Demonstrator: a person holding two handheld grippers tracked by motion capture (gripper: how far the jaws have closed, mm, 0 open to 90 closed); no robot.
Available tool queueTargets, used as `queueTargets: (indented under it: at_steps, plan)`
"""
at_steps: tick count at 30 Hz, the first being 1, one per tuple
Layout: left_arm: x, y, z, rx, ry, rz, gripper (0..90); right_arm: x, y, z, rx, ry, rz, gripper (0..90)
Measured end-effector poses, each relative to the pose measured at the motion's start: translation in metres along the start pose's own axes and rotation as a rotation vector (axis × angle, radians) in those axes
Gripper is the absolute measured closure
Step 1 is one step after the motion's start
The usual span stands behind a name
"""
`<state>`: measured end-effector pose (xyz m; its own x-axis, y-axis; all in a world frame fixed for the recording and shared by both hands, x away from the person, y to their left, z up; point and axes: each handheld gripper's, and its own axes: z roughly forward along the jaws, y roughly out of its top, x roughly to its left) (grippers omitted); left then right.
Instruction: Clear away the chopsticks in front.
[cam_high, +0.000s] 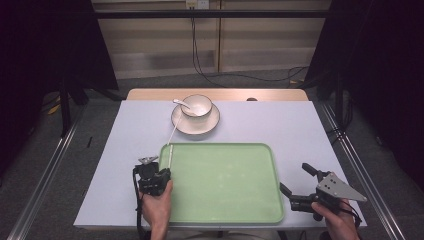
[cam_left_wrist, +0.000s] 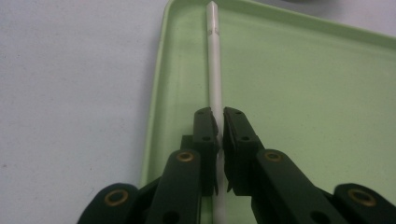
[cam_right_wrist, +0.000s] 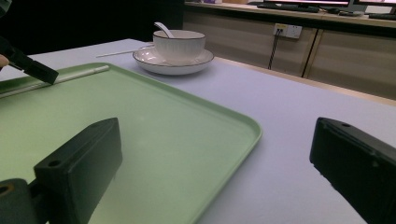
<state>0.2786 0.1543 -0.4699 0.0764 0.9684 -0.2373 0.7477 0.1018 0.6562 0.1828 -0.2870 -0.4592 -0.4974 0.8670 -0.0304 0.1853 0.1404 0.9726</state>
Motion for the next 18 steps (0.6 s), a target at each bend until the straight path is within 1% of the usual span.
queueTargets:
  at_steps: [2, 3, 6, 8, 10, 11, 12, 13, 14, 15, 16, 17, 18]
  plan:
    - [-0.0006, 0.0001, 0.0, 0.002, 0.002, 0.016, 84.1, 0.0, 0.0001, -0.0004, 0.001, 0.004, 0.0, 2.0]
    - [-0.0004, 0.0001, 0.0002, -0.001, -0.003, 0.012, 84.1, -0.0001, 0.0001, -0.0005, 0.001, 0.009, 0.0, 2.0]
    - [0.0013, 0.0002, 0.0001, -0.002, -0.021, 0.025, 81.7, -0.0006, 0.0, -0.0002, -0.002, 0.008, -0.001, 2.0]
    - [0.0013, 0.0, 0.0004, -0.006, -0.041, 0.031, 77.9, -0.0005, 0.0001, -0.0003, -0.002, 0.006, -0.001, 2.0]
    - [0.0033, -0.0002, 0.0004, -0.017, -0.045, 0.037, 73.9, -0.0004, -0.0001, 0.0001, -0.004, 0.004, 0.001, 2.0]
    - [0.0038, -0.0001, 0.0, -0.013, -0.047, 0.043, 72.8, -0.0007, 0.0, -0.0001, -0.005, 0.006, 0.002, 2.0]
    - [0.0045, -0.0002, -0.0001, -0.026, -0.061, 0.047, 69.2, -0.0006, 0.0, 0.0, -0.005, 0.006, 0.004, 2.0]
    - [0.0047, 0.0002, -0.0005, -0.027, -0.067, 0.05, 65.8, -0.0006, -0.0001, 0.0001, -0.006, 0.005, 0.004, 2.0]
    - [0.0054, 0.0011, -0.0005, -0.027, -0.079, 0.055, 64.5, -0.0006, 0.0, 0.0001, -0.005, 0.004, 0.005, 2.0]
    - [0.0058, 0.0022, -0.0003, -0.031, -0.091, 0.041, 61.9, -0.0005, 0.0, 0.0001, -0.005, 0.003, 0.005, 2.0]
    - [0.0062, 0.0037, -0.0009, -0.045, -0.086, 0.055, 58.9, -0.0005, 0.0, 0.0001, -0.004, 0.001, 0.004, 2.0]
    - [0.0062, 0.0047, -0.0016, -0.052, -0.094, 0.062, 54.6, -0.0004, 0.0001, 0.0001, -0.006, 0.005, 0.005, 2.0]
    - [0.006, 0.0054, -0.0018, -0.058, -0.107, 0.058, 52.6, -0.0009, 0.0002, -0.0003, -0.003, 0.012, 0.003, 2.0]
